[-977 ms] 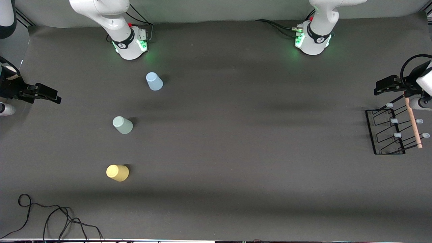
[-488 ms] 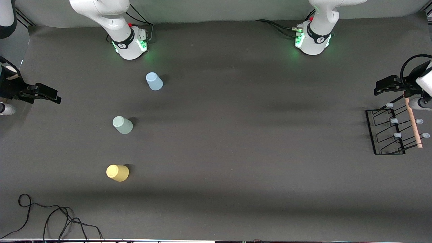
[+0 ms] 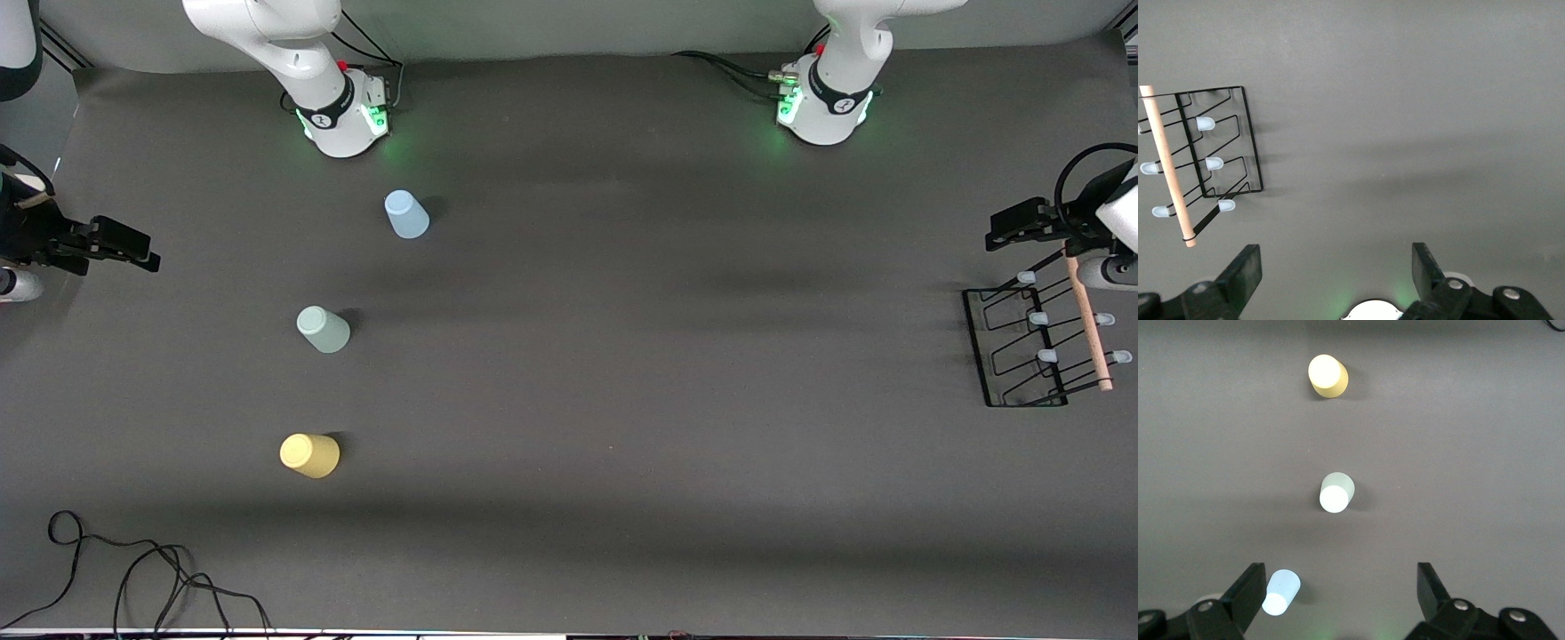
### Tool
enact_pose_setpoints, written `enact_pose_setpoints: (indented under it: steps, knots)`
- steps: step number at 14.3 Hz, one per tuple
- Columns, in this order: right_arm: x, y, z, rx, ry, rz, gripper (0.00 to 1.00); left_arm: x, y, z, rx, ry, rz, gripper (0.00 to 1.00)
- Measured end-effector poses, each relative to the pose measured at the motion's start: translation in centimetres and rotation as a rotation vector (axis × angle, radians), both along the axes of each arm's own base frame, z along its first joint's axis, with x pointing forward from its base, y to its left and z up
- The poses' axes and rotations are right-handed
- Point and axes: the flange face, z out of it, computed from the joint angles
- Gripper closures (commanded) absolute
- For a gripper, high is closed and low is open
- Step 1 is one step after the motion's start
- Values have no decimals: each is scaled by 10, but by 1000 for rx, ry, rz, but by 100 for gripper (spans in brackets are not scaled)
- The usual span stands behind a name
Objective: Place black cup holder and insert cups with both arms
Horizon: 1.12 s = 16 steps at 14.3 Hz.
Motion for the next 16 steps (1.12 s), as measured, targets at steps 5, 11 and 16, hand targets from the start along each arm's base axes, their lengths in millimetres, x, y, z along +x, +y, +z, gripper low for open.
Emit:
enact_pose_setpoints:
  steps: [5, 11, 16]
  knots:
    - [0, -1, 2, 0, -4, -2, 0, 0, 0, 0, 0, 0, 0, 0]
    - [13, -2, -18, -1, 11, -3, 0, 0, 0, 0, 0, 0, 0, 0]
    - [16, -2, -23, -2, 8, -3, 0, 0, 0, 0, 2, 0, -1, 0]
